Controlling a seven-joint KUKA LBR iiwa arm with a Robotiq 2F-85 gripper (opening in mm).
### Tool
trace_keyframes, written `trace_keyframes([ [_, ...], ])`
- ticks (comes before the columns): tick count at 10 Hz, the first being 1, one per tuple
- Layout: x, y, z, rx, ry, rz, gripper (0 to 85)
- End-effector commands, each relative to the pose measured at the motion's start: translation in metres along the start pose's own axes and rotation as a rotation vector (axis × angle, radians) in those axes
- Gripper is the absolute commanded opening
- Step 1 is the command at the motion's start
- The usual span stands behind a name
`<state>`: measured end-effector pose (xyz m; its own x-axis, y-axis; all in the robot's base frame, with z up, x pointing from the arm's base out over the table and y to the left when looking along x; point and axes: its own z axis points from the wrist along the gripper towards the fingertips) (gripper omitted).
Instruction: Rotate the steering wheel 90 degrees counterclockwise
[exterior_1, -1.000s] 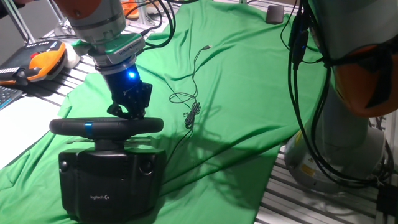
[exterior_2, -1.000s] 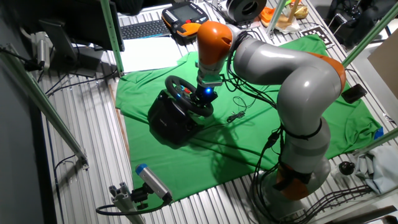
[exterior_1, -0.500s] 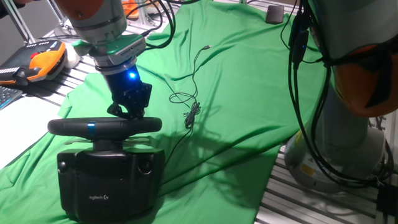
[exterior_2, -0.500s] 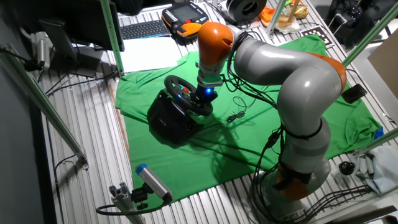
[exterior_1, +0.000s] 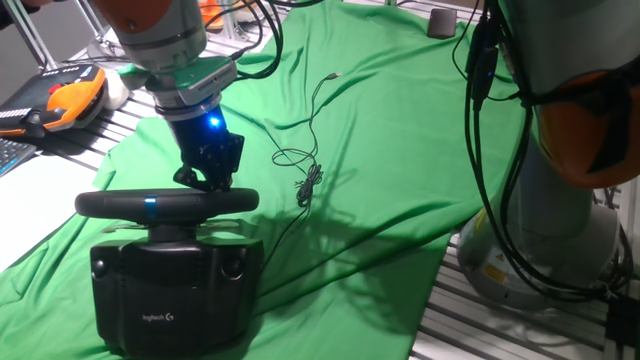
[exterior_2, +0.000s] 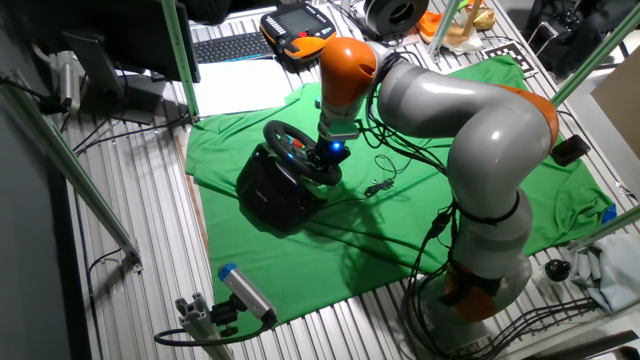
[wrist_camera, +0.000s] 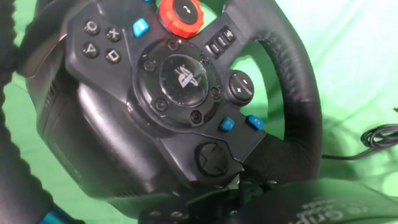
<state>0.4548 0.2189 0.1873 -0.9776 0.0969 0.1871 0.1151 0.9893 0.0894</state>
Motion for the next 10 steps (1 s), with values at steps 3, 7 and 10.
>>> trace_keyframes([
  [3, -0.005, -0.005, 0.004, -0.014, -0.007, -0.017, 0.0],
  [7, -0.010, -0.005, 0.006, -0.011, -0.026, -0.030, 0.0],
  [10, -0.015, -0.005, 0.009, -0.013, -0.034, -0.041, 0.0],
])
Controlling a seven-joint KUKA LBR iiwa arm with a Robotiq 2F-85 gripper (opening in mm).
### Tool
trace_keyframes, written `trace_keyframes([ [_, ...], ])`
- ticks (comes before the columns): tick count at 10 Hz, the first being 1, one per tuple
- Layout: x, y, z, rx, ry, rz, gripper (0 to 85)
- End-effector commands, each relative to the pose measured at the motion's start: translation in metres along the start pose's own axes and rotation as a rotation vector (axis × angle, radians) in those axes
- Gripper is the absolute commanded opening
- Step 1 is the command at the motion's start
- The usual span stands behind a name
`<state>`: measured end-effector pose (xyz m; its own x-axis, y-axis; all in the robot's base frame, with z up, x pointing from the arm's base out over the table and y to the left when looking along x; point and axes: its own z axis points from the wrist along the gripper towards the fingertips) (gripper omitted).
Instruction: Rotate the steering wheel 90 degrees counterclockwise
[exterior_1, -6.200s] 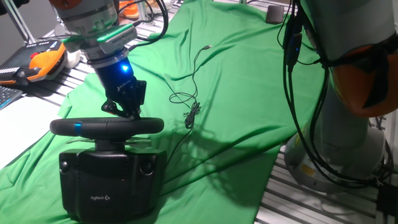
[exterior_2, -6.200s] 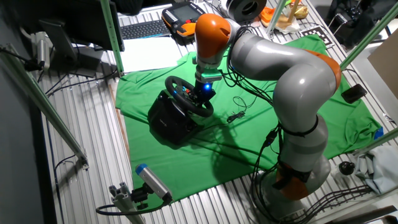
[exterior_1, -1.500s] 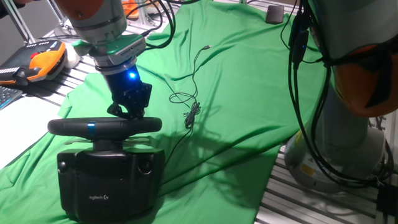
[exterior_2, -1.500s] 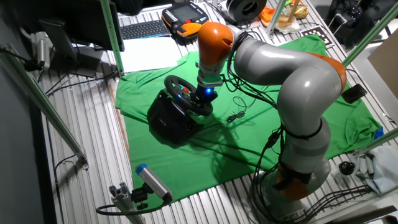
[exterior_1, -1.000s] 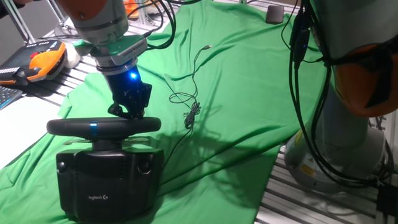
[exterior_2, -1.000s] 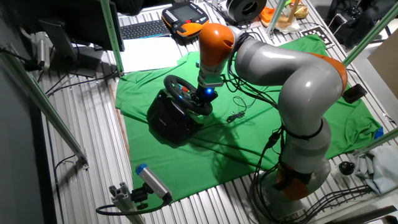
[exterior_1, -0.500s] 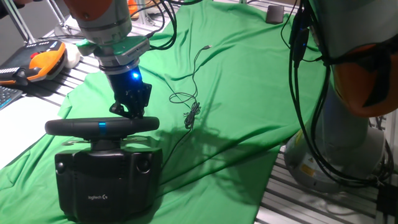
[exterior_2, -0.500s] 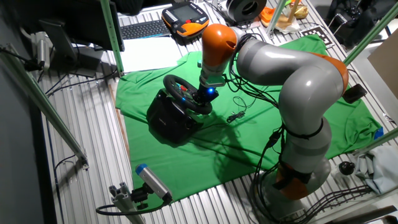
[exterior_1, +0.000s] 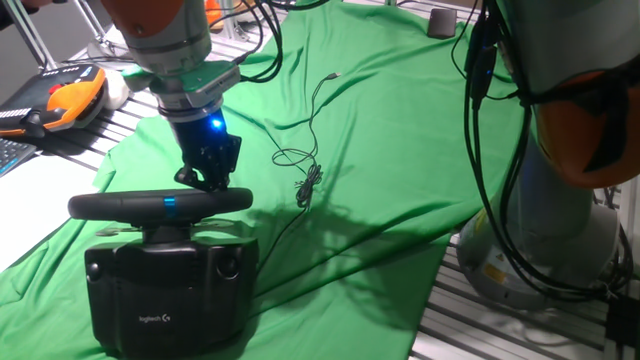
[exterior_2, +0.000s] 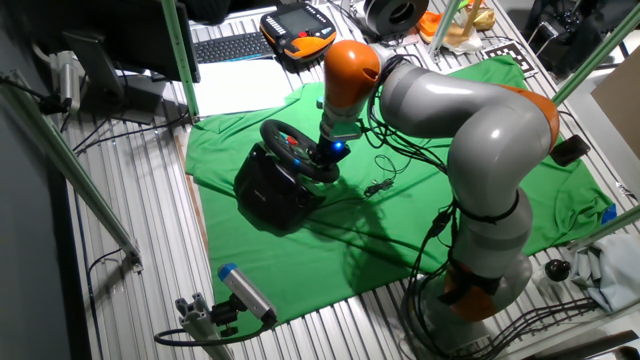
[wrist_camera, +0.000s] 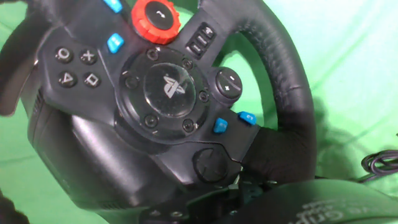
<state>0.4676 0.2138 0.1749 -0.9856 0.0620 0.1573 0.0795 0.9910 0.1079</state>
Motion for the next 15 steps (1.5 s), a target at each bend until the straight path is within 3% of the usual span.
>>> trace_keyframes([
  [1, -0.001, 0.000, 0.001, 0.002, 0.027, 0.011, 0.0],
  [2, -0.003, 0.000, 0.002, -0.006, 0.083, 0.033, 0.0],
  [4, -0.004, 0.000, 0.003, -0.004, 0.107, 0.034, 0.0],
  [6, -0.005, 0.000, 0.004, 0.001, 0.161, 0.054, 0.0],
  [7, -0.006, -0.001, 0.004, 0.008, 0.173, 0.067, 0.0],
  [12, -0.006, -0.010, 0.009, -0.009, 0.203, 0.081, 0.0],
  [13, -0.005, -0.008, 0.011, -0.007, 0.201, 0.086, 0.0],
  [15, -0.003, -0.003, 0.017, -0.011, 0.163, 0.096, 0.0],
])
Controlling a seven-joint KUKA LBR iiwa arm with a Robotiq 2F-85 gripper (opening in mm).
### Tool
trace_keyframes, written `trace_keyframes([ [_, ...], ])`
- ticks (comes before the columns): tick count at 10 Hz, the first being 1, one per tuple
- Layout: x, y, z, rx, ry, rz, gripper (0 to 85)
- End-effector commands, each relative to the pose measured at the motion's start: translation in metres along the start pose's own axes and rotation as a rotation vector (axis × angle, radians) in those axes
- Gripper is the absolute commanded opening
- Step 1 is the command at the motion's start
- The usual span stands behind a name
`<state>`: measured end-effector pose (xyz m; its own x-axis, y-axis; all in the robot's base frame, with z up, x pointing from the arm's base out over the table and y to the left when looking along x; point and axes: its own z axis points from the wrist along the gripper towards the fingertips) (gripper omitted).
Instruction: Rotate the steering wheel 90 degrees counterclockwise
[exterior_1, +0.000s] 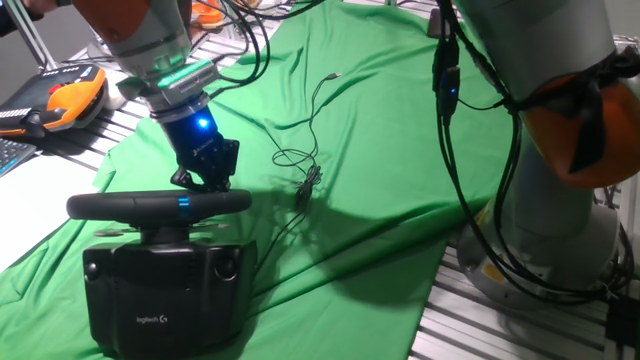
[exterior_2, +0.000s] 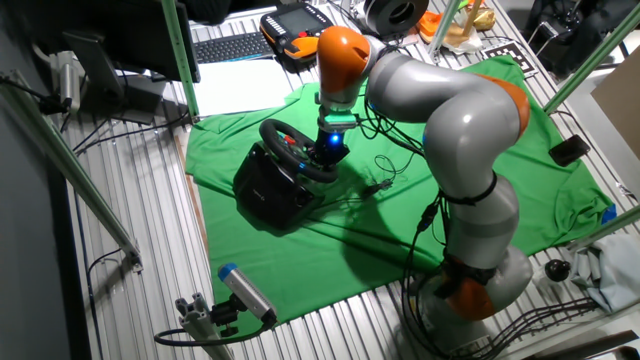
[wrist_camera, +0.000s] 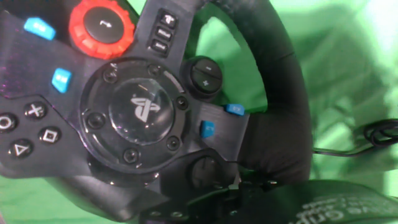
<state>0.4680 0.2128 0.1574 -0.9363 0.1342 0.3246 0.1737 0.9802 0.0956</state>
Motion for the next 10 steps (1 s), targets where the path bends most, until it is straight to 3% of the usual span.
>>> trace_keyframes([
  [1, -0.0019, 0.0004, 0.0009, -0.001, -0.005, 0.000, 0.0],
  [3, -0.0034, 0.0000, 0.0016, -0.004, -0.011, -0.001, 0.0],
  [6, -0.0047, -0.0005, 0.0018, 0.041, -0.024, 0.034, 0.0],
  [7, -0.0054, -0.0010, 0.0010, 0.051, 0.001, 0.090, 0.0],
  [9, -0.0070, -0.0013, 0.0004, 0.007, 0.050, 0.136, 0.0],
  [10, -0.0076, -0.0012, 0.0000, -0.001, 0.070, 0.154, 0.0],
])
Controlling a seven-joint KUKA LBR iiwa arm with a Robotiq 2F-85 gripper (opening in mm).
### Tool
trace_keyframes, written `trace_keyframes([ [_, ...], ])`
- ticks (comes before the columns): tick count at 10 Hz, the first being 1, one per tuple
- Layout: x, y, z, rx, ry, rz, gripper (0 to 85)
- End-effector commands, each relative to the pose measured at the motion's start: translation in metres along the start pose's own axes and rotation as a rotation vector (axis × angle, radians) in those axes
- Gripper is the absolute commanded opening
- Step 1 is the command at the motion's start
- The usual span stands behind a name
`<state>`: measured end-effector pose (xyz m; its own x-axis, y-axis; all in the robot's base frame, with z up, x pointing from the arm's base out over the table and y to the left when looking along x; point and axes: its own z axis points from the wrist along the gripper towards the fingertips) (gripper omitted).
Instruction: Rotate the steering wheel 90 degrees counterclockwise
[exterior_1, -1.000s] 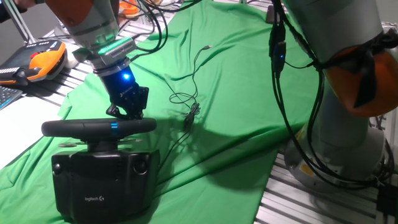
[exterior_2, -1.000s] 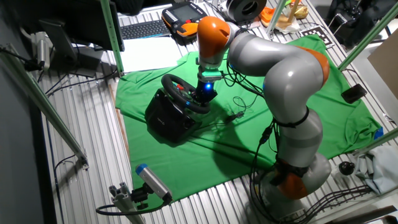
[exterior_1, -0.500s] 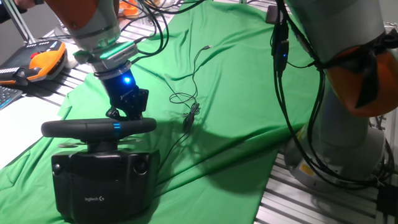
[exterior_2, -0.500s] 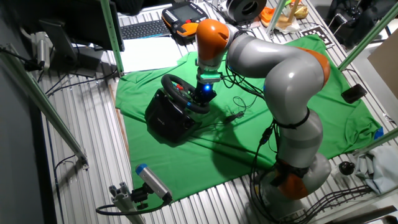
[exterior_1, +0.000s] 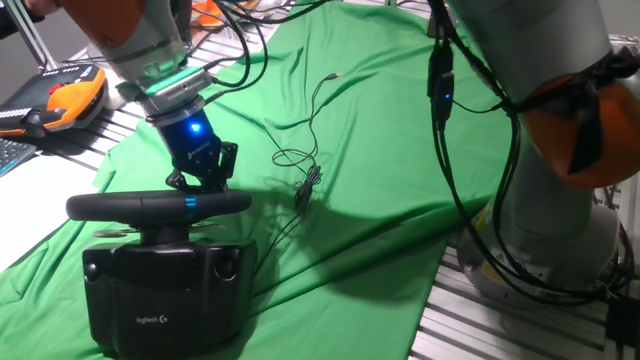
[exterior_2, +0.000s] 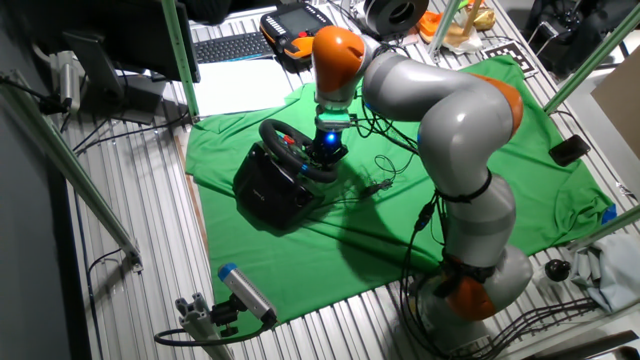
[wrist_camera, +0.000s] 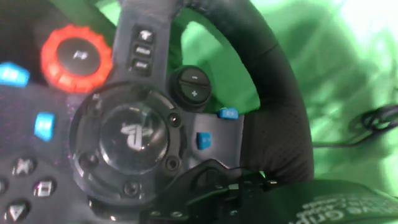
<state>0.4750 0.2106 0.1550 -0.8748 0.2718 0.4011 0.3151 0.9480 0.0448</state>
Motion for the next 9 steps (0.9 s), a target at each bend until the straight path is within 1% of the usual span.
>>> trace_keyframes([
  [1, -0.001, 0.000, 0.000, -0.016, 0.021, 0.015, 0.0],
  [3, -0.003, 0.000, 0.001, -0.021, 0.027, 0.019, 0.0],
  [5, -0.007, -0.001, -0.001, -0.036, 0.032, 0.018, 0.0],
  [7, -0.013, -0.001, -0.002, -0.047, 0.027, 0.014, 0.0],
  [9, -0.015, 0.000, 0.000, -0.054, 0.013, 0.010, 0.0],
])
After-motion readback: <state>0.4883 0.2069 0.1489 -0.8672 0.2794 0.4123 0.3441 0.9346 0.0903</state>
